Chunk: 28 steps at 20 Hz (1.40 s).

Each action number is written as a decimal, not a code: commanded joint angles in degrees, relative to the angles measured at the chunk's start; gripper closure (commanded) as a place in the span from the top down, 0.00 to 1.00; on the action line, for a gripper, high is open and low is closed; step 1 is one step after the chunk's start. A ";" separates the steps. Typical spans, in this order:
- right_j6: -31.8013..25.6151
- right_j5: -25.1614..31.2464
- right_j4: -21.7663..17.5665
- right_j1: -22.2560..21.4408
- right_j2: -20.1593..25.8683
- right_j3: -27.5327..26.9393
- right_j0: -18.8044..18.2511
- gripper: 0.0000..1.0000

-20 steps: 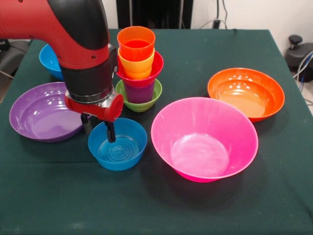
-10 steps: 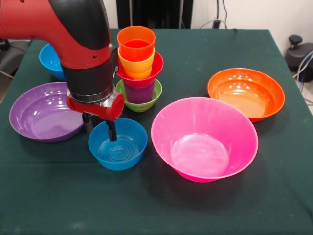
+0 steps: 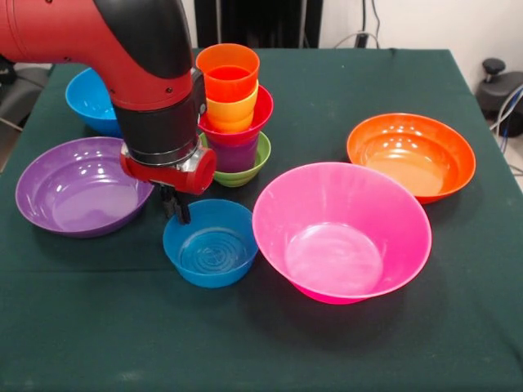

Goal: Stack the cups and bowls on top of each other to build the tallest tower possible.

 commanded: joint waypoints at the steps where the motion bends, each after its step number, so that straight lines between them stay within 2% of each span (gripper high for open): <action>1: -4.65 -1.79 -1.69 -1.00 -1.70 3.33 1.22 0.00; 12: -3.36 -2.25 -1.69 -2.02 -2.39 3.99 1.20 0.00; 22: -1.99 0.82 3.25 -6.77 -0.53 5.92 0.28 0.00; 28: -1.90 0.04 4.89 -9.44 -0.91 8.68 -0.68 0.00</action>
